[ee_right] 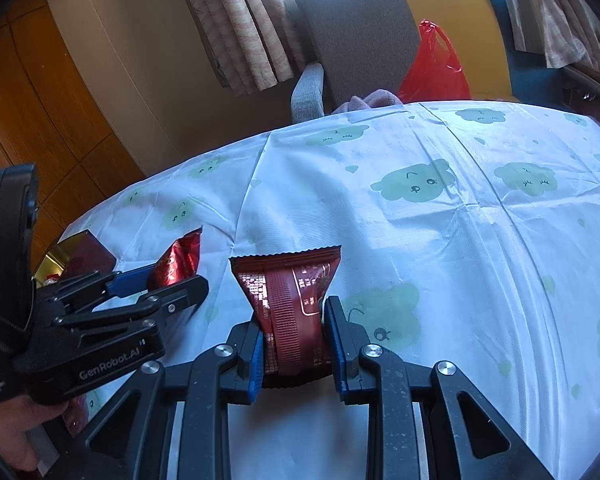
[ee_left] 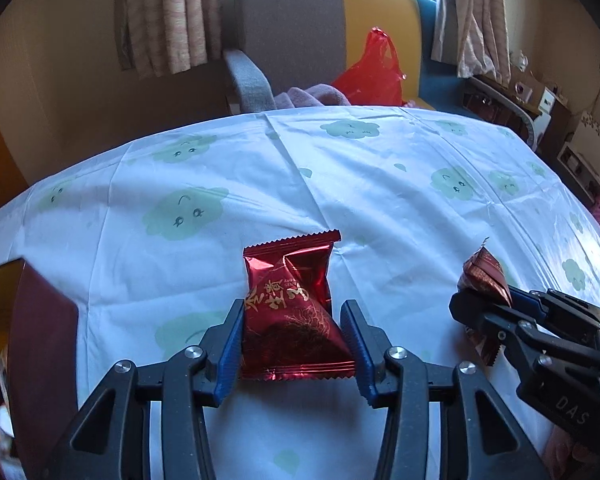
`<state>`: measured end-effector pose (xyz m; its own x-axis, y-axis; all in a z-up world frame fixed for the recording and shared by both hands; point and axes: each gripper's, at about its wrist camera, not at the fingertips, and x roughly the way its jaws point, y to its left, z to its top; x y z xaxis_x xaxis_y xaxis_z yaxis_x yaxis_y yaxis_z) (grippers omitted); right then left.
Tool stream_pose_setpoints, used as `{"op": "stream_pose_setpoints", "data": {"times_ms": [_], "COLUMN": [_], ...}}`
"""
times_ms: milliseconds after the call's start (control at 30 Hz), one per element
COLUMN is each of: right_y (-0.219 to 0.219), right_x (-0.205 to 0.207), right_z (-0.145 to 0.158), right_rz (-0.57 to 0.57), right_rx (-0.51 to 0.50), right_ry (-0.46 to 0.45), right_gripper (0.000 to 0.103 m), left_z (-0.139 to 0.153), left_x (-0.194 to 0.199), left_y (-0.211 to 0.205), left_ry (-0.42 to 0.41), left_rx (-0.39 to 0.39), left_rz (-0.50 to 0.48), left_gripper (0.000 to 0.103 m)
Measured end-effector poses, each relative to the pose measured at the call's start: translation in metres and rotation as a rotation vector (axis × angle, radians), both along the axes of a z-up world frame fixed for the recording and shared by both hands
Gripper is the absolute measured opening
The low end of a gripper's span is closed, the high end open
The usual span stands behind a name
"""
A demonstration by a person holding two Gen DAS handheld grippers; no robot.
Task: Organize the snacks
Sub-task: 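Grasp the red foil sweet with the left gripper while the right gripper holds its sweet, then carry both red sweets over the gold tin with both grippers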
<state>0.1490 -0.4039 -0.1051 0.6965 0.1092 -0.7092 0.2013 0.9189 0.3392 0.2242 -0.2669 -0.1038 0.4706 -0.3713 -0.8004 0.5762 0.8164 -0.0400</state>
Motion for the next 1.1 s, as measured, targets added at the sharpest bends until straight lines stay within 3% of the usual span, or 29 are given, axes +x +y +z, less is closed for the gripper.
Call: {"op": "stream_pose_setpoints", "data": {"times_ms": [300, 567, 867, 1100], "right_y": [0.005, 0.008, 0.02, 0.043], "right_x": [0.0, -0.006, -0.025, -0.047], "right_z": [0.002, 0.009, 0.017, 0.023], "right_rz": [0.0, -0.021, -0.029, -0.024], "right_rx": [-0.035, -0.073, -0.095, -0.055], "right_ry": [0.001, -0.012, 0.011, 0.013], "right_gripper": [0.027, 0.024, 0.024, 0.024], "left_z": [0.011, 0.029, 0.049, 0.063], "left_x": [-0.031, -0.073, -0.108, -0.123], "left_y": [0.024, 0.043, 0.07, 0.098], "left_ry": [0.001, -0.015, -0.061, -0.078], "left_rx": [-0.097, -0.168, -0.198, -0.235], "left_rz": [0.086, 0.065, 0.031, 0.046], "left_gripper": [0.048, 0.048, 0.048, 0.048]}}
